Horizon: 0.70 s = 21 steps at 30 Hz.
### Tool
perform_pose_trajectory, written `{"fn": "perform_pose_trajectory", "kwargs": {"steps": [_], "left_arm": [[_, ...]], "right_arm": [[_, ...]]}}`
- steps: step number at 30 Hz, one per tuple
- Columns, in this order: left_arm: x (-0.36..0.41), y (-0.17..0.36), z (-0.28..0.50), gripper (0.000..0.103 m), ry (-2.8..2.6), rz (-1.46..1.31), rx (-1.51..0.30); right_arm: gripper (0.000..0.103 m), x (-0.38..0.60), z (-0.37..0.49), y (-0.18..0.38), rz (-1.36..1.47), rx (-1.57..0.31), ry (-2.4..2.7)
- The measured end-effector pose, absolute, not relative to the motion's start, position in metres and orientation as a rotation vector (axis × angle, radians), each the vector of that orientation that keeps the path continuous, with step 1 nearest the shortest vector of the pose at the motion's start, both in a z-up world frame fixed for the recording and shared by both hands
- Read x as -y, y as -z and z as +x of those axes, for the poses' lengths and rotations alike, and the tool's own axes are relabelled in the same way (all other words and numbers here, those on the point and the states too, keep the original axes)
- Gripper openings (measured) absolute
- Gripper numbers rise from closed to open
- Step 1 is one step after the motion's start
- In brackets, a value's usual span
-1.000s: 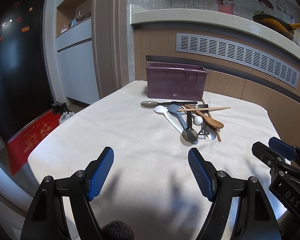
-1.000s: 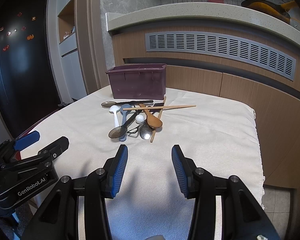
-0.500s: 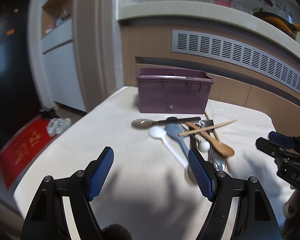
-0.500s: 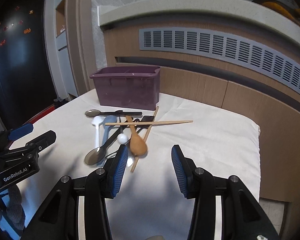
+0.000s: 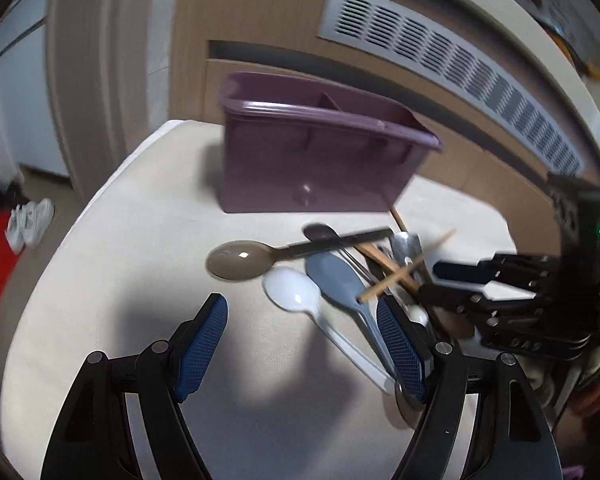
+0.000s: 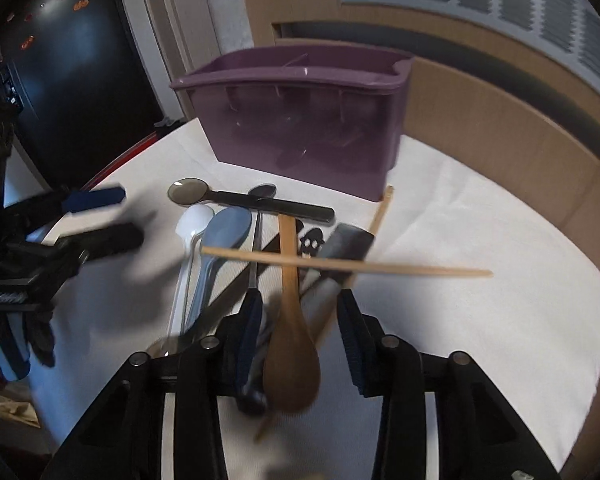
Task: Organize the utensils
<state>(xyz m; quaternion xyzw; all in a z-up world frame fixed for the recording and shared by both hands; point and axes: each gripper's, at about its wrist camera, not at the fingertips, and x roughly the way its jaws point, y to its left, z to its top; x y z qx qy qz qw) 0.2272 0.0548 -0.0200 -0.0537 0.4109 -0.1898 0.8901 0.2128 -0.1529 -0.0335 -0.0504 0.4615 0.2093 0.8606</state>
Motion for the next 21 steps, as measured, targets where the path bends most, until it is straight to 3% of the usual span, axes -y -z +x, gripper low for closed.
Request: {"fn": "perform_pose_trajectory", "kwargs": {"steps": [4,10,21], "left_arm": [[-0.049,0.017,0.225,0.077,0.356,-0.017,-0.770],[-0.044,0.026,0.249,0.077,0.430,-0.003,-0.826],[-0.034,0.055,0.331,0.076,0.458,-0.006,-0.972]], "right_arm": [[0.028,0.142,0.225,0.044,-0.141,-1.003,-0.454],[0.013,0.144,0.216,0.046,-0.194,-1.003,-0.432],[0.013,0.204,0.181,0.035,-0.049,-0.994,-0.350]]}}
